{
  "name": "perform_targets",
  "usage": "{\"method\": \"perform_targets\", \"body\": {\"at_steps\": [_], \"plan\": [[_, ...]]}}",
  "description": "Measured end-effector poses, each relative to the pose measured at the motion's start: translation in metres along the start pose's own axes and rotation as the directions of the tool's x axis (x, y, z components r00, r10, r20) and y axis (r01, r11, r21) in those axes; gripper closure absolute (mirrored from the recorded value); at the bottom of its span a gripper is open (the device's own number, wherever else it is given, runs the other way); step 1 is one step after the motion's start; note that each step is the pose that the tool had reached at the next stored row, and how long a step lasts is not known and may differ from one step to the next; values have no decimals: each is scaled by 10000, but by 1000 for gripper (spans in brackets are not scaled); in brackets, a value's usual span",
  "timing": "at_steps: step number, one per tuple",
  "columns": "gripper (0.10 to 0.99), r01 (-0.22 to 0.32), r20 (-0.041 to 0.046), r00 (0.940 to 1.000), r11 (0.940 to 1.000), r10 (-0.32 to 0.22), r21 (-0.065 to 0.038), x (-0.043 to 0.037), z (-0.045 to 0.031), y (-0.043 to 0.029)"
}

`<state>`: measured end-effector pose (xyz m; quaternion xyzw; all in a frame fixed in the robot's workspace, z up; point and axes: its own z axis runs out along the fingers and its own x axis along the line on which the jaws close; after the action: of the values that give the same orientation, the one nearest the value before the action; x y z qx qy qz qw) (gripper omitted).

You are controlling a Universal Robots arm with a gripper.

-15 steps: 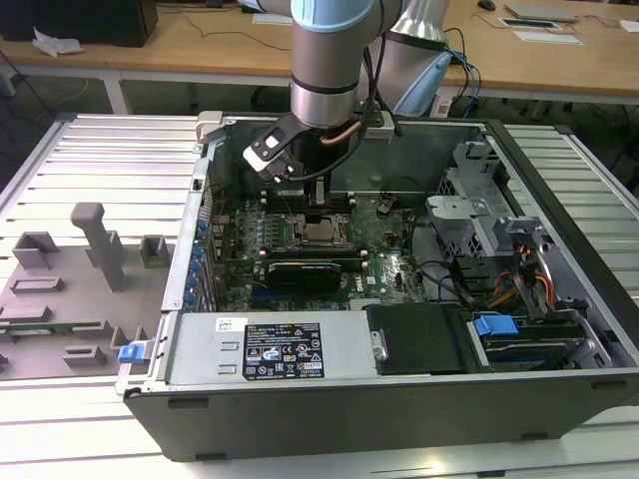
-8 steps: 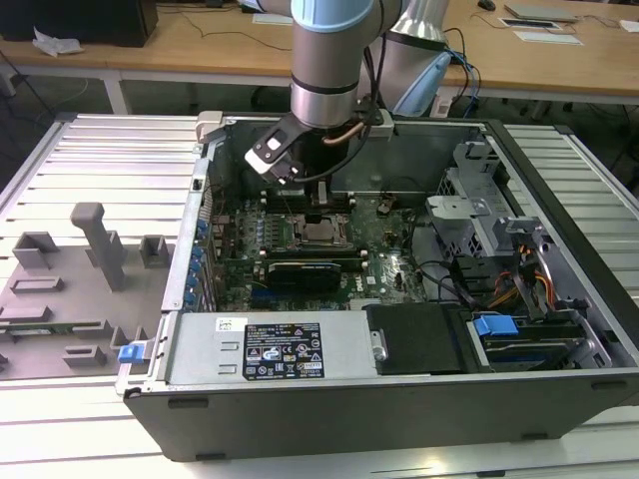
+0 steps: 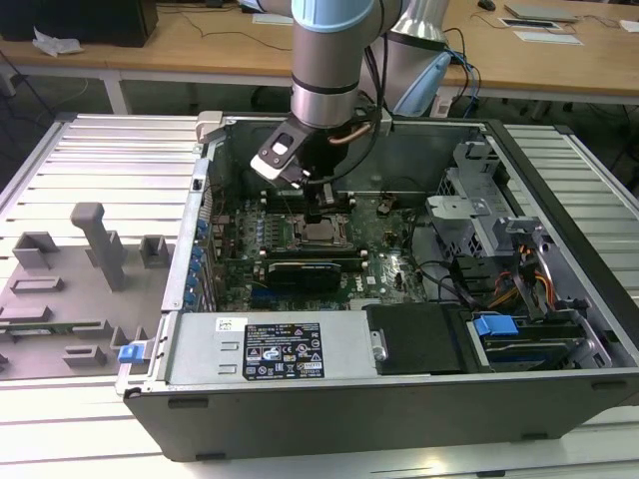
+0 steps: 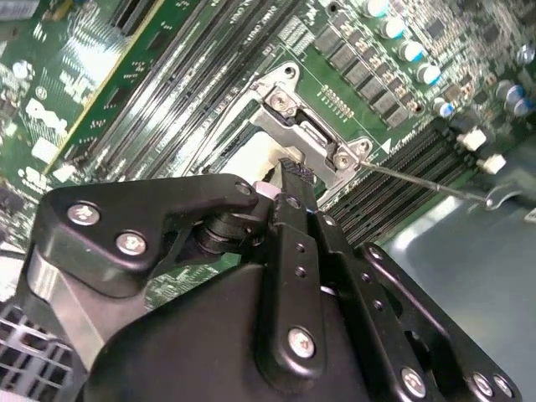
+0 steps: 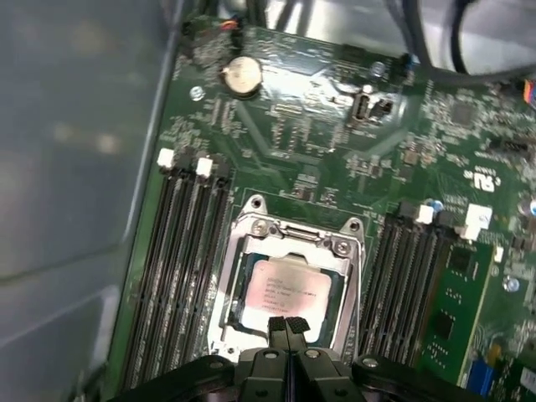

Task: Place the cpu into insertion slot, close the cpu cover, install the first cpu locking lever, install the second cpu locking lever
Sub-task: 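Close the cpu cover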

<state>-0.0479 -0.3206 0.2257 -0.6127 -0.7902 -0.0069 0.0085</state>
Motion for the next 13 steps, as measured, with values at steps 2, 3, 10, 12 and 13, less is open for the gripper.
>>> {"method": "perform_targets", "body": {"at_steps": [2,3,10,12,13], "plan": [[980,512,-1,9987,9987,-512,11,0,2,0],[980,697,-1,9976,9976,-697,15,0,2,0],[980,2386,-7,9711,9711,-2386,52,0,6,0],[980,2911,-11,9567,9567,-2911,64,0,7,0],[980,3098,-12,9508,9508,-3098,68,0,7,0]]}}
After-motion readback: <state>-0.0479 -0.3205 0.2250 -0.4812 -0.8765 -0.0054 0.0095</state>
